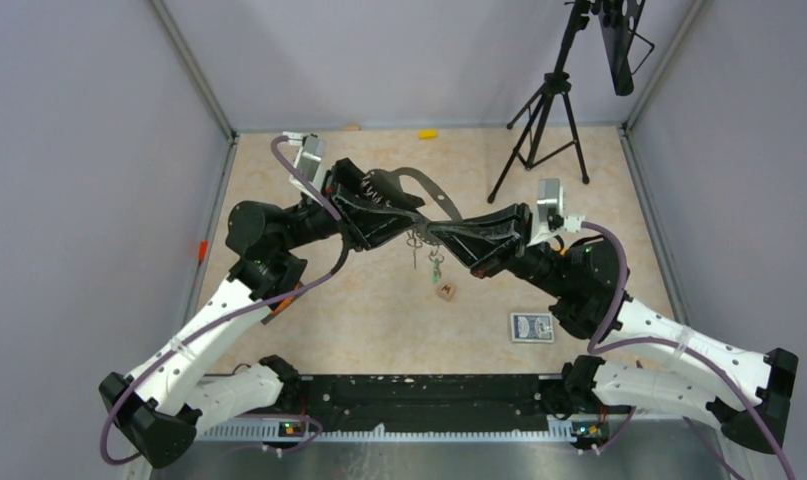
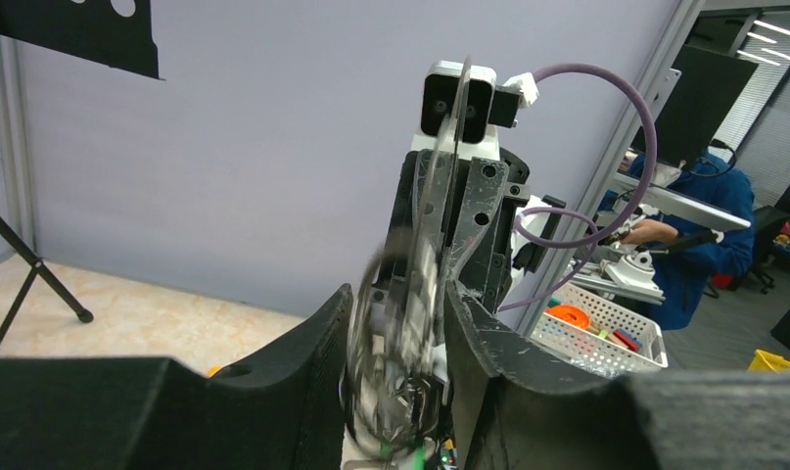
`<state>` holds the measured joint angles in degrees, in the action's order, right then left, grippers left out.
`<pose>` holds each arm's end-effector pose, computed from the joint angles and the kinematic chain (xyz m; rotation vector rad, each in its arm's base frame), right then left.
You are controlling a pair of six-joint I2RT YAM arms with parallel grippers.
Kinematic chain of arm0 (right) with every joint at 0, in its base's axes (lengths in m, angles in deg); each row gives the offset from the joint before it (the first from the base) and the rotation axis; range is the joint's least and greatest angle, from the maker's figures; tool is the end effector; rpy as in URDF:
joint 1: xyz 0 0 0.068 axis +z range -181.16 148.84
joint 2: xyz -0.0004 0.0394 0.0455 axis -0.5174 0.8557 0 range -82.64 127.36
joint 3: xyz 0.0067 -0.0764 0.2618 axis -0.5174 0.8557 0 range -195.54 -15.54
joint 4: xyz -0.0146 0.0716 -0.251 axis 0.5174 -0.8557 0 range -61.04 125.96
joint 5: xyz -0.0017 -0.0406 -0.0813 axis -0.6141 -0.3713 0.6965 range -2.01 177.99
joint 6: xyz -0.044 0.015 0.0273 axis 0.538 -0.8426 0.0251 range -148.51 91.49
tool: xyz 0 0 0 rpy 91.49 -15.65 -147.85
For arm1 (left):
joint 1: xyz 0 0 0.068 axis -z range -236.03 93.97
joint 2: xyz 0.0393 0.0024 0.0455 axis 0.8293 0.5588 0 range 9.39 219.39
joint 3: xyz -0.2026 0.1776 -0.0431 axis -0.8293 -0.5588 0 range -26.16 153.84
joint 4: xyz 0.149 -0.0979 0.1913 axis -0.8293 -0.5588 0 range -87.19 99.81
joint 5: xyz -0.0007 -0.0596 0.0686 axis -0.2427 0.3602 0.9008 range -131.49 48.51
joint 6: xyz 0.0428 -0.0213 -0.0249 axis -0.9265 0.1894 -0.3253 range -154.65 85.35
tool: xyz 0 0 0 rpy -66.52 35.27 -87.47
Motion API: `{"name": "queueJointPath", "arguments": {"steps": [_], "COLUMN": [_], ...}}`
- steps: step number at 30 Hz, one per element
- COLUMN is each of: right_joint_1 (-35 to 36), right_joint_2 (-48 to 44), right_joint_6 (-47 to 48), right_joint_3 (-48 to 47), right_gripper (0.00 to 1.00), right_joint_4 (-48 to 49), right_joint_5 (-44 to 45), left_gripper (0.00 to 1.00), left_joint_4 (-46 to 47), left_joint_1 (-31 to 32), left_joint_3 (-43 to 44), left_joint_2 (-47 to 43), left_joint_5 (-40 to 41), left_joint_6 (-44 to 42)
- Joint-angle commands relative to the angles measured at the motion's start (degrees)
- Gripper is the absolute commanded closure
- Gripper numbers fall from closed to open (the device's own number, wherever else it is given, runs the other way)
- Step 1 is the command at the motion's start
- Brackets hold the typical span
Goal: Remove the keys from the keyring
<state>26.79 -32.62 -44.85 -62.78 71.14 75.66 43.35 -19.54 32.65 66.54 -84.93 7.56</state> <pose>0.0943 0.1650 0.4222 -0.5833 0.9363 1.2822 0.1475 -0.1394 0.4600 0.7325 1.0586 -1.5629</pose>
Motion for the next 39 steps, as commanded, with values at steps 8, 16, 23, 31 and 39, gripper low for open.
{"name": "queueJointPath", "arguments": {"steps": [8,16,23,31,39], "right_joint_1": [-0.43,-0.42,-0.48,-0.47,-0.50], "right_joint_2": [0.73,0.41,-1.76,-7.06,-4.47], "right_joint_6": [-1.50,-1.71,0.26,6.98,5.81], "right_joint_3": [-1.03,-0.57,0.05,0.05,-0.84], "right_gripper": [1.00,1.00,0.64,0.46,0.46], "right_joint_4": [4.47,5.88,3.27,-7.36,-9.78], "right_joint_5": [-1.78,-0.44,0.59,-0.23,3.54], "left_gripper": [0.84,1.00,1.00,1.00,1.00], "left_joint_4": [7.13,6.98,5.05,4.07,5.01], "left_joint_1": [0.20,0.17,0.16,0.16,0.18], "left_joint_3": [-0.27,-0.38,0.41,1.91,2.17], "left_joint_2": [0.72,0.61,0.35,0.90,1.36], "left_joint_5": [-0.49,-1.00,0.26,0.56,-0.94], "left_joint_6": [3.19,3.32,2.43,2.31,3.57]}}
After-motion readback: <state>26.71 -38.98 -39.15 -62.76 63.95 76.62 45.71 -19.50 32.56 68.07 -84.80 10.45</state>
